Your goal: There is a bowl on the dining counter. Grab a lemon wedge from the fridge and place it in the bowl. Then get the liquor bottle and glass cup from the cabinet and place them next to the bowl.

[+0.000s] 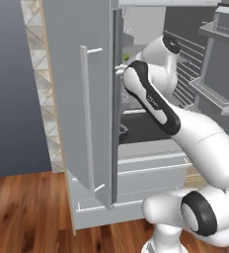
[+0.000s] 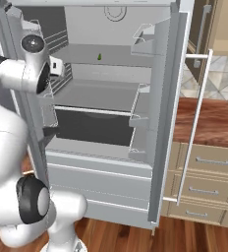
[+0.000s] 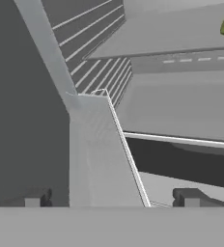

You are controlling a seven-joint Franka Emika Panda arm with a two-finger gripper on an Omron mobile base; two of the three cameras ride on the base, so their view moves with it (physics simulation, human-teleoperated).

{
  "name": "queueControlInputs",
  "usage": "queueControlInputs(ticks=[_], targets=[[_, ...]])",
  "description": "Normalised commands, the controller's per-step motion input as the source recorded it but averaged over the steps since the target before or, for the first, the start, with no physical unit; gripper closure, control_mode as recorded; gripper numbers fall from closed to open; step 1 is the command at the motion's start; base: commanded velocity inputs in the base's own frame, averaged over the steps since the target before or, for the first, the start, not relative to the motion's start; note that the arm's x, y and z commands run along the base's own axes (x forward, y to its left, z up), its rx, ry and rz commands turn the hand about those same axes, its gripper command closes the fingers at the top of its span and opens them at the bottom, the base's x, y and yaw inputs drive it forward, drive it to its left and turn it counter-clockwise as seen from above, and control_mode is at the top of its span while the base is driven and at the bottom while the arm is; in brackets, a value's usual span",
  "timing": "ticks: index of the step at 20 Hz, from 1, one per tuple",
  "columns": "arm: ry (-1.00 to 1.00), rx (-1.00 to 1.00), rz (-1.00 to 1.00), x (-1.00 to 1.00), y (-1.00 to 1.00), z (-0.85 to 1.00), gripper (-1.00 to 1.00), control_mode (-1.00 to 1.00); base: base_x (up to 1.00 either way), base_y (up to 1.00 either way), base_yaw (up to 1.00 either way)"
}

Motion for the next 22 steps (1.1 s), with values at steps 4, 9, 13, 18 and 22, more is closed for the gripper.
queueControlInputs(ticks=[4,9,13,18,22], targets=[[-0.08,0.00,0.13,-0.97,1.00,0.00,-1.00,-1.00,0.00,0.00,0.00],[-0.05,0.00,0.14,-0.76,0.97,0.00,-1.00,-1.00,0.00,0.00,0.00],[-0.03,0.00,-0.10,-0.12,0.02,0.18,-1.00,-1.00,0.00,0.00,0.00],[0.00,0.04,-0.19,0.27,-0.83,0.41,-1.00,-1.00,0.00,0.00,0.00],[0.00,0.04,-0.23,0.62,-1.00,0.42,-1.00,-1.00,0.00,0.00,0.00]])
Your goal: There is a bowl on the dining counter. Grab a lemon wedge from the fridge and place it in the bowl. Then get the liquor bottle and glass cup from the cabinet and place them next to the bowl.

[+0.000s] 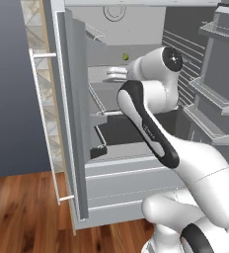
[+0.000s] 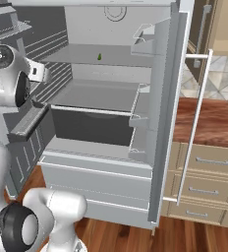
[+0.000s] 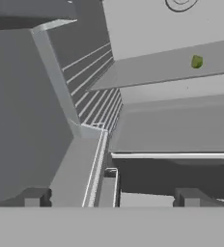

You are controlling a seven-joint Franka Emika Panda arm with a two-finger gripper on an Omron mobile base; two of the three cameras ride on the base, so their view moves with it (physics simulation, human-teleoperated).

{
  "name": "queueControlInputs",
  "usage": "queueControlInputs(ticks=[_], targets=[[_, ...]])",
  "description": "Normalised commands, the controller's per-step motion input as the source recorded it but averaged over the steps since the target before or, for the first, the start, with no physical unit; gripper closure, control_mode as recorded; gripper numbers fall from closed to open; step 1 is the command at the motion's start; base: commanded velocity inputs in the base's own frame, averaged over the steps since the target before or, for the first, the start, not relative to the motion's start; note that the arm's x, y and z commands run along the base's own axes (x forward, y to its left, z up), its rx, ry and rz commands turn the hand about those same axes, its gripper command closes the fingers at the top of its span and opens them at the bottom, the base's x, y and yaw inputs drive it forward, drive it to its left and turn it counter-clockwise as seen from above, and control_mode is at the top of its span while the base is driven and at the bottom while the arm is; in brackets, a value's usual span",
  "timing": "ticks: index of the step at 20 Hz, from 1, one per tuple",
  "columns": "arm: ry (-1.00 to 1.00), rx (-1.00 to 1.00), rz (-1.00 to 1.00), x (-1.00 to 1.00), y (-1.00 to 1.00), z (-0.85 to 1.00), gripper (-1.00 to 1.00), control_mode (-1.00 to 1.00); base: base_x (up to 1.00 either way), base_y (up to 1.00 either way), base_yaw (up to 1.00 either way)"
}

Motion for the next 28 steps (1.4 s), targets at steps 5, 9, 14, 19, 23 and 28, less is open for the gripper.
queueControlInputs(ticks=[5,9,14,19,23,28], targets=[[-0.08,-0.02,-0.29,0.54,-0.76,0.09,-1.00,-1.00,0.00,0.00,0.00],[-0.07,-0.06,-0.29,0.32,-0.83,0.00,-1.00,-1.00,0.00,0.00,0.00],[-0.01,-0.01,-0.11,0.11,-0.78,0.00,-1.00,-1.00,0.00,0.00,0.00],[0.00,0.00,0.01,0.04,-0.34,0.01,-1.00,-1.00,0.00,0.00,0.00],[0.00,0.00,0.00,0.26,-0.02,0.01,-1.00,-1.00,0.00,0.00,0.00],[0.01,0.00,0.00,0.06,0.01,0.00,-1.00,1.00,0.34,0.00,0.01]])
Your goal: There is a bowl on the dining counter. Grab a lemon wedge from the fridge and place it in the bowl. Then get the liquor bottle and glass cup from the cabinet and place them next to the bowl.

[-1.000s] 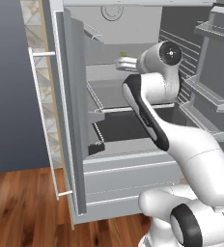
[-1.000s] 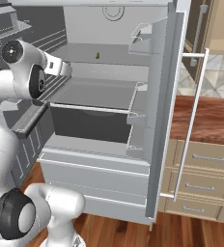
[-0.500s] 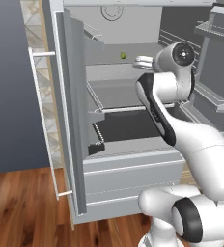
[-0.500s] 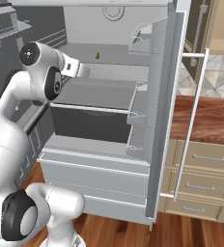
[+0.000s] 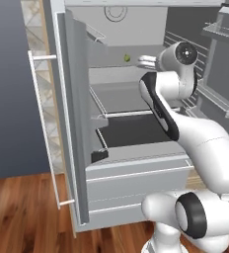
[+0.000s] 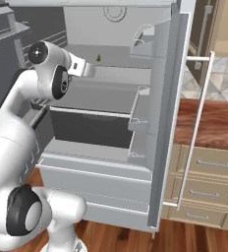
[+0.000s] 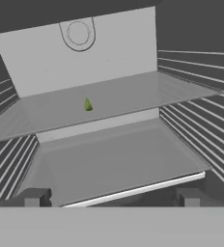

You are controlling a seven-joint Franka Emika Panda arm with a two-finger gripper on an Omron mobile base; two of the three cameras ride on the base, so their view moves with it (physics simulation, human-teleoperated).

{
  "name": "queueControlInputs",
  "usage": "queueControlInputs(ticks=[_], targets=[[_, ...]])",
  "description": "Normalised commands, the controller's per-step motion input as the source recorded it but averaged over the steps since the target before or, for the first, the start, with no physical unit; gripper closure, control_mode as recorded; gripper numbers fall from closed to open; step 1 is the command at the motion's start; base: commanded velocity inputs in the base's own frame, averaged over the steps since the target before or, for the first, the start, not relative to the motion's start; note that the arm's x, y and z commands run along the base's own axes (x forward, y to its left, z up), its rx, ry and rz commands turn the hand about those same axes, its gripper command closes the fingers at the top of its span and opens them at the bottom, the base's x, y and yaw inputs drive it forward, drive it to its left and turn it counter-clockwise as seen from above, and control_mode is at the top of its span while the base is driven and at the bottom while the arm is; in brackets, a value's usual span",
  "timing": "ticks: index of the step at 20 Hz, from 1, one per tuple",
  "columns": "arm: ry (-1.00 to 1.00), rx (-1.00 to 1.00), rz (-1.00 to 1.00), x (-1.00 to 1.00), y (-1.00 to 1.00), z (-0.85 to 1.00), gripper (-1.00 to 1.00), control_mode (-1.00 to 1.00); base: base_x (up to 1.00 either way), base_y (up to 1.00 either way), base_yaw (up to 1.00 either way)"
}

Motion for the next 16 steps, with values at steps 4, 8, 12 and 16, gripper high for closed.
queueControlInputs(ticks=[4,8,12,16], targets=[[0.00,0.00,0.00,0.00,0.00,0.00,-1.00,1.00,0.59,0.00,0.05],[0.00,0.00,0.00,0.00,0.00,0.00,-1.00,1.00,0.59,0.00,0.08],[0.00,0.00,0.00,0.00,0.00,0.00,-1.00,1.00,0.55,0.00,0.07],[0.00,0.00,0.00,0.00,0.00,0.00,-1.00,1.00,0.37,-0.01,0.07]])
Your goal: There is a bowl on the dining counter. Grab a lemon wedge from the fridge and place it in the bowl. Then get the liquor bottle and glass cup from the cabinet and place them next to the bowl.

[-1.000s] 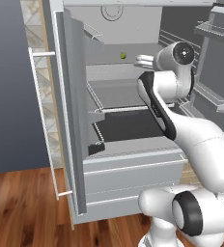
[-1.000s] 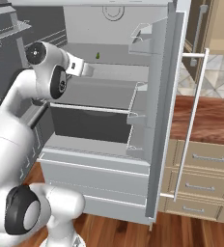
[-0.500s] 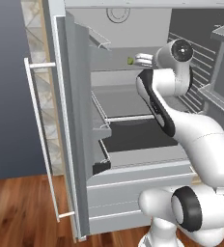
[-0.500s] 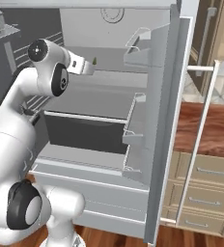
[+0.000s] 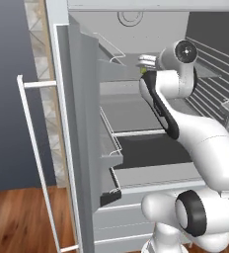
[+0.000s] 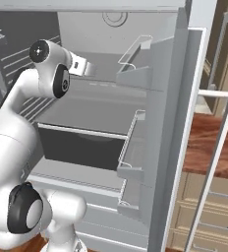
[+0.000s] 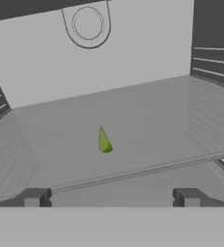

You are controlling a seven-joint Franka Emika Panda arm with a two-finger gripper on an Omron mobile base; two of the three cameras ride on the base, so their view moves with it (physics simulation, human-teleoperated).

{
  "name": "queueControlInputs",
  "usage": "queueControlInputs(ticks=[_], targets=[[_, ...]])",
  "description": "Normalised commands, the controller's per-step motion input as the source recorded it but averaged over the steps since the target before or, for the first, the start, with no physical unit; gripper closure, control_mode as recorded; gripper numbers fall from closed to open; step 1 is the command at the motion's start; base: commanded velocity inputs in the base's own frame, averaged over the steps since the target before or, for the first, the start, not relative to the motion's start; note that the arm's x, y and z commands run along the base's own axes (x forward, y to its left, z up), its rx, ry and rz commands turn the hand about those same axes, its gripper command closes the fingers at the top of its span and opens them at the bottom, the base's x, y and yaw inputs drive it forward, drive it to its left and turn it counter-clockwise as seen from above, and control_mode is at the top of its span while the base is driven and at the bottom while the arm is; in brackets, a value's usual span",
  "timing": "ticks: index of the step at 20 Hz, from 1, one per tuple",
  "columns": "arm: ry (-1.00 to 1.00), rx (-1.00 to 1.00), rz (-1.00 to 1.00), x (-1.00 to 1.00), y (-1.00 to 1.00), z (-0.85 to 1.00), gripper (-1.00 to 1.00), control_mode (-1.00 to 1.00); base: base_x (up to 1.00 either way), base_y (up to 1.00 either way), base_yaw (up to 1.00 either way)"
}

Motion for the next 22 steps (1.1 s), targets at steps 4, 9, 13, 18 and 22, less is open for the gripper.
queueControlInputs(ticks=[4,9,13,18,22], targets=[[0.00,0.00,0.00,0.00,0.00,0.00,-1.00,1.00,0.34,0.00,0.07],[0.17,0.00,0.06,0.67,-0.13,0.00,-1.00,-1.00,0.00,0.00,0.00],[0.18,0.00,0.01,0.78,-0.02,-0.01,-1.00,-1.00,0.00,0.00,0.00],[0.10,0.00,0.00,0.69,-0.01,-0.04,-1.00,-1.00,0.00,0.00,0.00],[0.00,0.00,0.00,0.43,-0.18,-0.42,-1.00,-1.00,0.00,0.00,0.00]])
